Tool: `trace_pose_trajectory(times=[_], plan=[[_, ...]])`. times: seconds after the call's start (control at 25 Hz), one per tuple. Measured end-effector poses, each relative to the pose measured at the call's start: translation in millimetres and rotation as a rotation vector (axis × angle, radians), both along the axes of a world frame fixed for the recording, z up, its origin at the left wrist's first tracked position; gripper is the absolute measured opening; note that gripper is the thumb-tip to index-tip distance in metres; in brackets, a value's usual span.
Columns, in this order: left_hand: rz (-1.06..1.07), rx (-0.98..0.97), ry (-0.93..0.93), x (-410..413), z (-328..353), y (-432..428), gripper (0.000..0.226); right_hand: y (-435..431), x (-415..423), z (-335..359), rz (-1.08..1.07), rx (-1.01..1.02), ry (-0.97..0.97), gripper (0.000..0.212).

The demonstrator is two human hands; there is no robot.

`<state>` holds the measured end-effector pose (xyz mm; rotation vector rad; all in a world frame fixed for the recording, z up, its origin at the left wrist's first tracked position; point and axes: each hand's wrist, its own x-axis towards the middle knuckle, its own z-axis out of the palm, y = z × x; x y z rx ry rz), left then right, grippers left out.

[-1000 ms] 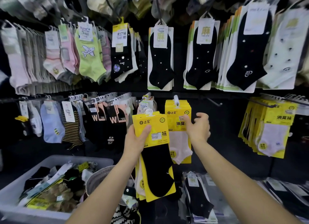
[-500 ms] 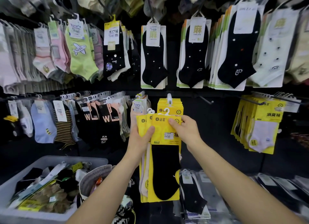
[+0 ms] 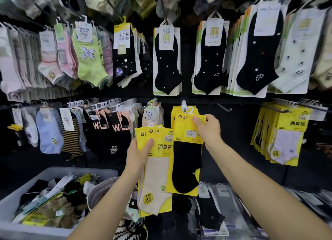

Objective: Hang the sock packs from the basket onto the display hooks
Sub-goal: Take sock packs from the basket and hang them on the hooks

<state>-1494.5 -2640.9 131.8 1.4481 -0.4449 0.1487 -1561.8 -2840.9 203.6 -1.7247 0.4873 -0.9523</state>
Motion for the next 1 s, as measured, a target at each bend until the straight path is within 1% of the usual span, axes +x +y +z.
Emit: trace_pose_trajectory(times=[0.12,0.32,0.36,0.44,0.48,0.52,0.56,0.6,0.64,0.72,0.8,0.84,0.92,1.0], plan=[[0.041,-0.006,0.026,2,-6,13,0.011,5,10,1,0.003,-0.063,0.035,0.017],[0.104,0.031,-0.002,2,-2,30,0.010,5,13,-1,0.002,-0.110,0.142,0.022],[0.097,0.025,-0.003,2,0,30,0.010,5,10,-1,-0.018,-0.118,0.165,0.027],[0.067,0.008,-0.010,0,3,26,0.010,7,2,-4,-0.150,-0.208,0.157,0.046],[0.048,-0.001,-0.015,-1,4,22,0.010,9,-2,-6,-0.174,-0.253,0.104,0.053],[0.032,-0.008,-0.019,-3,6,16,0.010,14,-6,-9,-0.120,-0.266,0.048,0.054],[0.018,-0.012,-0.026,-5,7,10,0.010,21,-10,-11,-0.005,-0.254,0.020,0.050],[0.002,-0.013,-0.033,-8,9,2,0.011,27,-13,-14,0.115,-0.256,0.045,0.043],[-0.020,-0.021,-0.039,-11,10,-6,0.012,32,-13,-16,0.191,-0.281,0.088,0.034],[-0.087,-0.051,-0.045,-16,10,-20,0.017,32,-14,-17,0.208,-0.298,0.097,0.021],[-0.137,-0.081,-0.041,-19,9,-28,0.032,26,-17,-12,0.195,-0.196,0.059,0.015],[-0.153,-0.086,-0.046,-19,9,-30,0.036,23,-19,-11,0.207,-0.140,0.046,0.013],[-0.167,-0.072,-0.075,-18,9,-31,0.039,18,-23,-10,0.227,-0.095,0.039,0.009],[-0.167,-0.064,-0.081,-18,11,-31,0.037,15,-26,-8,0.232,-0.117,0.055,0.011]])
